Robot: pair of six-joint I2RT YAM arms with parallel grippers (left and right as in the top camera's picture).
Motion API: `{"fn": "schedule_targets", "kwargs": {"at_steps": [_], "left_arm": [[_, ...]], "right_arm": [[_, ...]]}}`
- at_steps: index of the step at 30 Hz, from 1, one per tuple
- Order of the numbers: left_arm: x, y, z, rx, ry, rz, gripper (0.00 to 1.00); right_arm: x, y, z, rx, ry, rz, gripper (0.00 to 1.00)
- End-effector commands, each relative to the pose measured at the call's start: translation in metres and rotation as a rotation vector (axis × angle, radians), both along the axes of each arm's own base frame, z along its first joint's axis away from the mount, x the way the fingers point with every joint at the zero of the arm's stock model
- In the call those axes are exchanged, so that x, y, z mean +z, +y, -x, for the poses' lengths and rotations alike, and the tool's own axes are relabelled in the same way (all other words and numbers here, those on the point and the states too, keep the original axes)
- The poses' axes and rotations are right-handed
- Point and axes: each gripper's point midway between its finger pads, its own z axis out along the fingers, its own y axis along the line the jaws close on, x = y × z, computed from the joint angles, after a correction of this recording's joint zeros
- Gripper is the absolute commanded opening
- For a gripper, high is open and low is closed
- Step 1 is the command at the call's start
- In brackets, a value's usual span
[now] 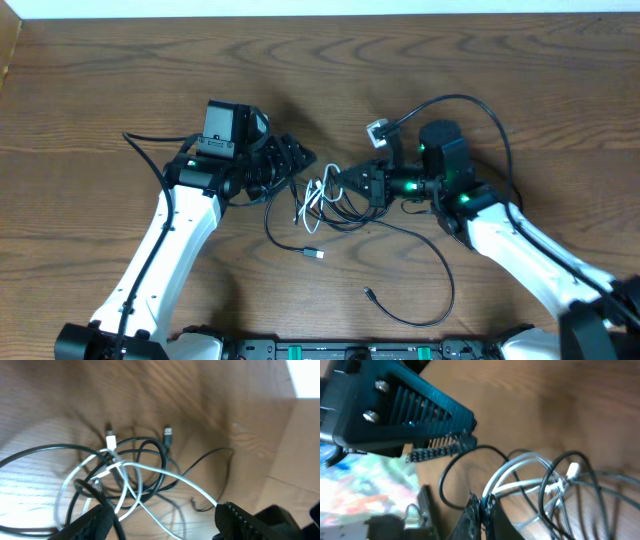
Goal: Untangle cables
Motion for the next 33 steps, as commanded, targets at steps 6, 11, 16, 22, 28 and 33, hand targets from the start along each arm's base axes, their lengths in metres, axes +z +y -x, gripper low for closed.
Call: {"fn": "schedule_targets", "kwargs": {"at_steps": [6, 11, 16, 22, 28, 33], "left_arm": [[0.016, -0.021, -0.001, -0.022, -0.032, 0.077, 0.7], [0.019, -0.038, 0.004, -0.058, -0.042, 0.092, 0.7], [0.023, -0.056, 0.003, -0.191, -0.187, 0.023, 0.7], [-0.013, -0.007, 0.003, -0.089, -0.144, -0.303, 0.49], [-0.03, 0.031, 0.014, -0.021, -0.066, -0.494, 0.43], [-0.031, 0.042, 0.012, 0.096, -0.035, -0.515, 0.41]], "right_arm": [[0.095, -0.019, -0.02, -0.139, -0.239, 0.063, 0.01], [0.136, -0.015, -0.008, -0.094, -0.311, -0.009, 0.01], [0.133, -0.018, -0.009, -0.109, -0.296, 0.011, 0.01], [0.077, -0.048, -0.014, -0.257, -0.132, 0.244, 0.01], [0.031, -0.062, 0.005, -0.292, 0.006, 0.427, 0.06], [-0.012, -0.03, 0.027, -0.179, 0.047, 0.521, 0.24]]}}
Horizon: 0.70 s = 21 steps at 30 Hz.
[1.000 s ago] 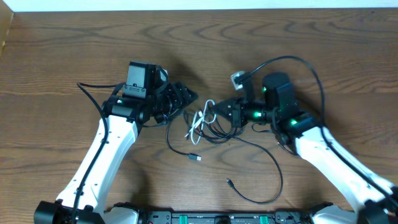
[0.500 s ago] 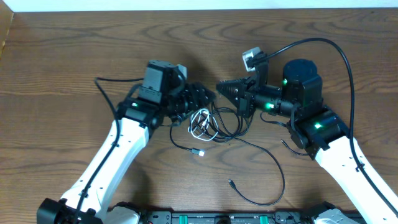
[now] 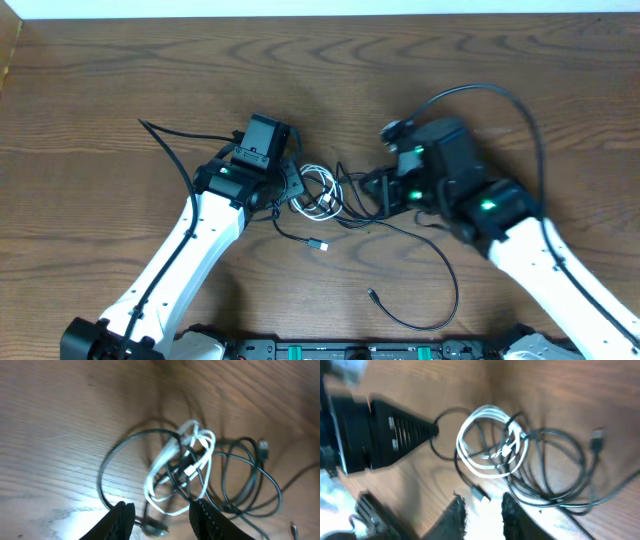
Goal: Untangle cables
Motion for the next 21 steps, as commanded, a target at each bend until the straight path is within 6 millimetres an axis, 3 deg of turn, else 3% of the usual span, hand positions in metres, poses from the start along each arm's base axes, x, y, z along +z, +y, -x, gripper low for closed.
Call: {"fn": "schedule_targets", "kwargs": {"at_steps": [1, 5, 10, 14, 17, 21], "left_arm": [[0.004, 0.016, -0.006, 0.111, -0.032, -0.045, 0.4], [0.004, 0.016, -0.006, 0.119, -0.031, -0.043, 0.33], [0.004, 0.02, -0.008, 0.128, -0.039, -0.06, 0.32], [0.004, 0.03, -0.009, 0.19, -0.05, -0.097, 0.32], [0.004, 0.041, -0.009, 0.266, -0.053, -0.129, 0.32], [0.005, 0.053, -0.009, 0.333, -0.064, -0.175, 0.32]], "right_arm": [[-0.042, 0.014, 0.01, 0.026, 0.051, 0.12, 0.25], [-0.084, 0.018, 0.013, -0.06, 0.157, 0.215, 0.25], [-0.12, 0.024, 0.014, -0.132, 0.267, 0.244, 0.27], [-0.138, 0.036, 0.019, -0.105, 0.325, 0.227, 0.29], [-0.146, 0.043, 0.024, -0.06, 0.328, 0.232, 0.4], [-0.159, 0.028, 0.011, -0.111, 0.264, 0.334, 0.48]]}}
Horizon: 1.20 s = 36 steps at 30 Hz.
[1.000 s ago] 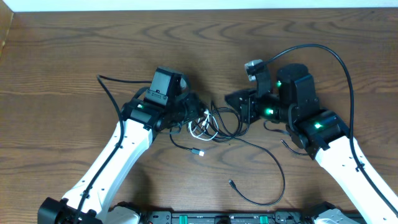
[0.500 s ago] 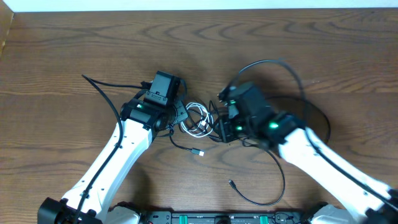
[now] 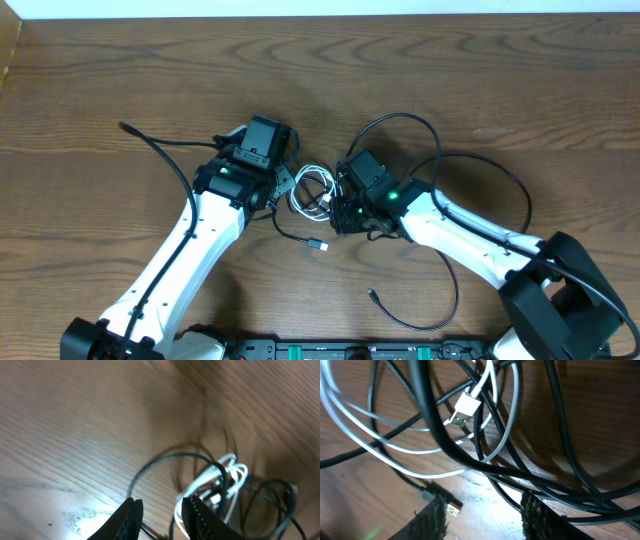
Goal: Untangle cables
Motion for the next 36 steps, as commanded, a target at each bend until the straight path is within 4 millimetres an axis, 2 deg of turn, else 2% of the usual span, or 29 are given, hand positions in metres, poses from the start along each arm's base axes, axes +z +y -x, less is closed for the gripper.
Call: {"fn": "schedule_targets", "kwargs": {"at_steps": [1, 4, 8, 12, 16, 19, 22, 27, 29, 33, 34, 36], "left_arm": [[0.006, 0.019, -0.003, 0.102, -0.04, -0.061, 0.32], [0.006, 0.02, -0.003, 0.104, -0.041, -0.068, 0.33], [0.006, 0.022, -0.002, 0.107, -0.038, -0.079, 0.33], [0.006, 0.025, -0.001, 0.113, -0.037, -0.095, 0.33], [0.006, 0.029, -0.001, 0.12, -0.039, -0.116, 0.33], [0.006, 0.031, 0.001, 0.12, -0.031, -0.123, 0.44], [0.006, 0.031, 0.002, 0.12, -0.03, -0.124, 0.52], [0.006, 0.031, 0.002, 0.12, -0.029, -0.124, 0.53], [0.005, 0.031, 0.002, 0.119, -0.026, -0.126, 0.53], [0.005, 0.031, 0.002, 0.12, -0.027, -0.125, 0.54], [0.005, 0.031, 0.002, 0.12, -0.027, -0.125, 0.54], [0.005, 0.031, 0.002, 0.12, -0.027, -0.125, 0.55]], "right_arm": [[-0.016, -0.019, -0.011, -0.053, -0.052, 0.121, 0.47], [-0.026, -0.044, -0.019, -0.189, -0.073, 0.238, 0.48], [-0.034, -0.077, -0.02, -0.329, -0.07, 0.368, 0.49], [-0.033, -0.097, -0.023, -0.377, -0.086, 0.441, 0.51], [-0.031, -0.104, -0.029, -0.396, -0.091, 0.446, 0.53], [-0.021, -0.093, -0.034, -0.306, -0.088, 0.401, 0.56], [-0.002, -0.076, -0.041, -0.236, -0.101, 0.332, 0.63], [0.051, -0.064, -0.046, -0.133, -0.168, 0.269, 0.78], [0.072, -0.064, -0.044, -0.076, -0.201, 0.263, 0.78], [0.107, -0.053, -0.028, 0.162, -0.288, 0.194, 0.75], [0.113, -0.046, -0.023, 0.253, -0.314, 0.164, 0.66], [0.112, -0.038, -0.016, 0.372, -0.332, 0.137, 0.54]]}}
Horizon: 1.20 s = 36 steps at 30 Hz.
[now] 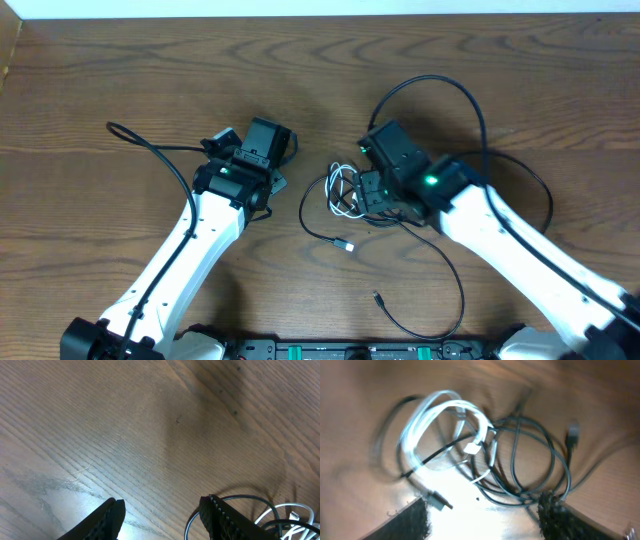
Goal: Untangle cables
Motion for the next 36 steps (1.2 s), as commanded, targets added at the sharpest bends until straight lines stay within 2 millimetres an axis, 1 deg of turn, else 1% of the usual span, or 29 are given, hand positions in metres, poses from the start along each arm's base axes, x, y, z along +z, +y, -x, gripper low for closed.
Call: {"fn": "schedule_targets", "kwargs": {"at_steps": [1, 2, 4, 5, 7, 8, 13, 15, 16, 18, 19, 20, 22, 23, 24, 26, 31, 33, 35, 36], "left_arm": [[0.004, 0.005, 0.0, 0.013, -0.014, -0.015, 0.55], [0.004, 0.005, 0.0, 0.013, -0.014, -0.015, 0.57], [0.004, 0.005, 0.0, 0.013, -0.013, -0.015, 0.58], [0.004, 0.004, 0.0, 0.011, -0.011, -0.012, 0.58], [0.003, 0.002, 0.001, 0.006, -0.005, 0.004, 0.59], [0.002, -0.001, 0.002, 0.0, 0.0, 0.017, 0.59], [0.002, -0.002, 0.002, -0.001, 0.002, 0.022, 0.6], [0.002, -0.002, 0.002, 0.0, 0.001, 0.022, 0.6], [0.002, -0.002, 0.002, 0.004, 0.0, 0.024, 0.6], [0.002, -0.002, 0.002, 0.004, 0.002, 0.027, 0.6], [0.002, -0.002, 0.002, 0.004, 0.002, 0.027, 0.6], [0.002, -0.002, 0.003, 0.004, 0.004, 0.027, 0.6], [0.001, -0.002, 0.004, 0.004, 0.008, 0.025, 0.6], [0.001, -0.001, 0.004, 0.004, 0.009, 0.024, 0.6], [0.001, -0.001, 0.004, 0.004, 0.008, 0.025, 0.6], [0.001, -0.001, 0.004, 0.004, 0.008, 0.025, 0.6], [0.001, -0.001, 0.004, 0.004, 0.009, 0.024, 0.6], [0.001, -0.002, 0.004, 0.004, 0.009, 0.025, 0.61], [0.001, -0.002, 0.004, 0.004, 0.009, 0.025, 0.73], [0.001, -0.002, 0.004, 0.005, 0.008, 0.025, 0.75]], "right_arm": [[0.002, 0.023, 0.021, 0.385, -0.024, -0.009, 0.53], [-0.006, 0.028, 0.029, 0.494, -0.014, -0.015, 0.53], [-0.02, 0.033, 0.038, 0.597, 0.003, -0.025, 0.58], [-0.031, 0.036, 0.039, 0.627, 0.009, -0.029, 0.63], [-0.049, 0.04, 0.034, 0.624, 0.011, -0.028, 0.64], [-0.064, 0.042, 0.031, 0.623, 0.024, -0.023, 0.63], [-0.088, 0.047, 0.024, 0.62, 0.048, -0.014, 0.62], [-0.098, 0.054, 0.021, 0.629, 0.054, -0.027, 0.57], [-0.104, 0.055, 0.021, 0.633, 0.061, -0.022, 0.5], [-0.116, 0.054, 0.023, 0.632, 0.087, -0.007, 0.41], [-0.12, 0.053, 0.023, 0.631, 0.097, -0.001, 0.34], [-0.123, 0.052, 0.023, 0.628, 0.105, 0.001, 0.24], [-0.122, 0.05, 0.021, 0.606, 0.11, -0.003, 0.13], [-0.118, 0.05, 0.019, 0.58, 0.108, -0.016, 0.03], [-0.113, 0.05, 0.019, 0.567, 0.109, -0.035, 0.01], [-0.099, 0.056, 0.024, 0.585, 0.12, -0.1, 0.01], [-0.048, 0.065, 0.037, 0.627, 0.127, -0.305, 0.01], [-0.018, 0.068, 0.043, 0.655, 0.108, -0.415, 0.01], [0.013, 0.07, 0.048, 0.688, 0.07, -0.523, 0.01], [0.031, 0.07, 0.051, 0.71, 0.042, -0.58, 0.01]]}}
